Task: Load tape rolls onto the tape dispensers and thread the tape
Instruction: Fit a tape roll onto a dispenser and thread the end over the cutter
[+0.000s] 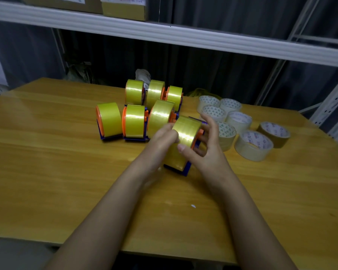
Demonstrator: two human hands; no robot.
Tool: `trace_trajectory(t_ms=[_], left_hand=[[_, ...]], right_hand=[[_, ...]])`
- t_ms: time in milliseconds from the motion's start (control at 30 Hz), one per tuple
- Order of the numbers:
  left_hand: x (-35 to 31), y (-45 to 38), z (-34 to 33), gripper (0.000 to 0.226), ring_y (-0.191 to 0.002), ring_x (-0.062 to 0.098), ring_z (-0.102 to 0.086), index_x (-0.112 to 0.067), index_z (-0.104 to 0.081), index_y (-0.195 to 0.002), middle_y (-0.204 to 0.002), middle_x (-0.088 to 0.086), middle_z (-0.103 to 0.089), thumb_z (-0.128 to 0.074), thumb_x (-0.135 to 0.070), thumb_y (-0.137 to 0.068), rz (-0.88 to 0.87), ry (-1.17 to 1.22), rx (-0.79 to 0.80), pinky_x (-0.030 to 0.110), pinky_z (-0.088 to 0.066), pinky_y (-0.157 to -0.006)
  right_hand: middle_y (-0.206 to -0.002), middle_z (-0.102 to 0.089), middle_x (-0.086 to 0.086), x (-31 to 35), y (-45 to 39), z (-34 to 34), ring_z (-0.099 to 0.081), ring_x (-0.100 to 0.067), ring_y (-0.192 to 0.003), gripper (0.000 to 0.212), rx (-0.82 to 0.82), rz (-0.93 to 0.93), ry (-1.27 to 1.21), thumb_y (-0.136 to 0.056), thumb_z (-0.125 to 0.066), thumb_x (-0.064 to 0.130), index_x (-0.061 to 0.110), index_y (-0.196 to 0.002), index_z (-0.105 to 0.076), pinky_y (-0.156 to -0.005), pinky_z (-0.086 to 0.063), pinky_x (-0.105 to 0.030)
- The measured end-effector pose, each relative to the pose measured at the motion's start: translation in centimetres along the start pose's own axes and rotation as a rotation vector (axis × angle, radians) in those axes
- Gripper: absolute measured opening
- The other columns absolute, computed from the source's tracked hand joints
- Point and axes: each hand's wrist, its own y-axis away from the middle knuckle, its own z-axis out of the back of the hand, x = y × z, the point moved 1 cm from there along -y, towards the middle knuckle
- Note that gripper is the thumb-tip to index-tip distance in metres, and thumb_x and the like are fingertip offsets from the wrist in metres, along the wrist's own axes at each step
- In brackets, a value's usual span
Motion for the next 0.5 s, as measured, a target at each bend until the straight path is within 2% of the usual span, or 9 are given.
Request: trace_trajectory(t_ms=[67, 133, 167, 233, 267, 300, 400, 500], left_hand=[[-0.1, 0.2, -0.1, 0.094, -0.125, 0.034, -0.046, -0.016, -0.046, -0.138, -0.136, 0.015, -0.05, -0.055, -0.05, -0.051, 0.0, -0.017, -0.006, 0.054, -0.038, -0.104], [-0.2, 0.2, -0.1, 0.092, -0.126, 0.034, -0.045, -0.019, -0.049, -0.135, -0.136, 0.014, -0.049, -0.055, -0.051, -0.049, 0.023, -0.001, -0.029, 0.056, -0.035, -0.106], [-0.2, 0.1, -0.1, 0.084, -0.125, 0.034, -0.045, -0.022, -0.055, -0.129, -0.134, 0.013, -0.051, -0.056, -0.049, -0.05, 0.033, 0.009, -0.043, 0.057, -0.035, -0.106], [-0.6, 0.2, -0.3, 0.048, -0.12, 0.034, -0.048, -0.034, -0.068, -0.098, -0.123, 0.01, -0.056, -0.057, -0.046, -0.053, 0.037, 0.031, -0.045, 0.057, -0.035, -0.106], [-0.6, 0.2, -0.3, 0.036, -0.119, 0.035, -0.049, -0.036, -0.069, -0.085, -0.121, 0.011, -0.057, -0.057, -0.047, -0.053, 0.056, 0.04, -0.051, 0.058, -0.035, -0.105], [-0.4, 0.1, -0.2, 0.035, -0.119, 0.036, -0.049, -0.034, -0.069, -0.083, -0.123, 0.014, -0.057, -0.058, -0.048, -0.052, 0.073, 0.05, -0.056, 0.059, -0.035, -0.105], [0.2, -0.1, 0.1, 0.057, -0.118, 0.037, -0.052, -0.023, -0.067, -0.103, -0.126, 0.017, -0.057, -0.06, -0.049, -0.053, 0.096, 0.103, -0.064, 0.06, -0.037, -0.103], [0.5, -0.5, 0.3, 0.062, -0.118, 0.037, -0.052, -0.021, -0.066, -0.108, -0.127, 0.017, -0.057, -0.06, -0.049, -0.053, 0.108, 0.131, -0.089, 0.06, -0.037, -0.102]], right_hand=[[-0.143, -0.036, 0.012, 0.0, 0.0, 0.1, -0.042, -0.007, -0.129, 0.086, -0.024, 0.014, 0.02, -0.066, -0.073, 0.057, 0.048, -0.138, -0.028, -0.099, -0.05, -0.034], [-0.14, -0.039, 0.012, 0.2, 0.1, 0.2, -0.044, -0.009, -0.128, 0.084, -0.041, 0.048, 0.072, -0.065, -0.076, 0.054, 0.044, -0.137, -0.033, -0.098, -0.051, -0.037], [-0.14, -0.039, 0.012, 0.3, 0.1, 0.3, -0.044, -0.01, -0.127, 0.084, -0.045, 0.068, 0.096, -0.065, -0.077, 0.052, 0.043, -0.137, -0.034, -0.098, -0.05, -0.038], [-0.141, -0.036, 0.013, 0.5, 0.2, 0.4, -0.039, -0.005, -0.13, 0.086, -0.043, 0.136, 0.182, -0.065, -0.079, 0.049, 0.037, -0.139, -0.035, -0.103, -0.045, -0.034], [-0.142, -0.034, 0.013, 0.5, 0.2, 0.4, -0.035, -0.001, -0.132, 0.087, -0.039, 0.181, 0.239, -0.065, -0.079, 0.049, 0.034, -0.139, -0.036, -0.106, -0.041, -0.03], [-0.143, -0.032, 0.011, 0.6, 0.2, 0.4, -0.031, 0.002, -0.133, 0.087, -0.033, 0.224, 0.291, -0.065, -0.077, 0.049, 0.031, -0.14, -0.037, -0.107, -0.038, -0.026], [-0.147, -0.03, 0.007, 0.5, 0.2, 0.2, -0.026, 0.0, -0.137, 0.089, -0.017, 0.288, 0.37, -0.065, -0.076, 0.052, 0.028, -0.141, -0.035, -0.109, -0.031, -0.022], [-0.149, -0.025, 0.011, 0.4, 0.2, 0.1, -0.023, 0.001, -0.139, 0.092, -0.019, 0.264, 0.305, -0.067, -0.077, 0.052, 0.033, -0.144, -0.03, -0.11, -0.03, -0.024]])
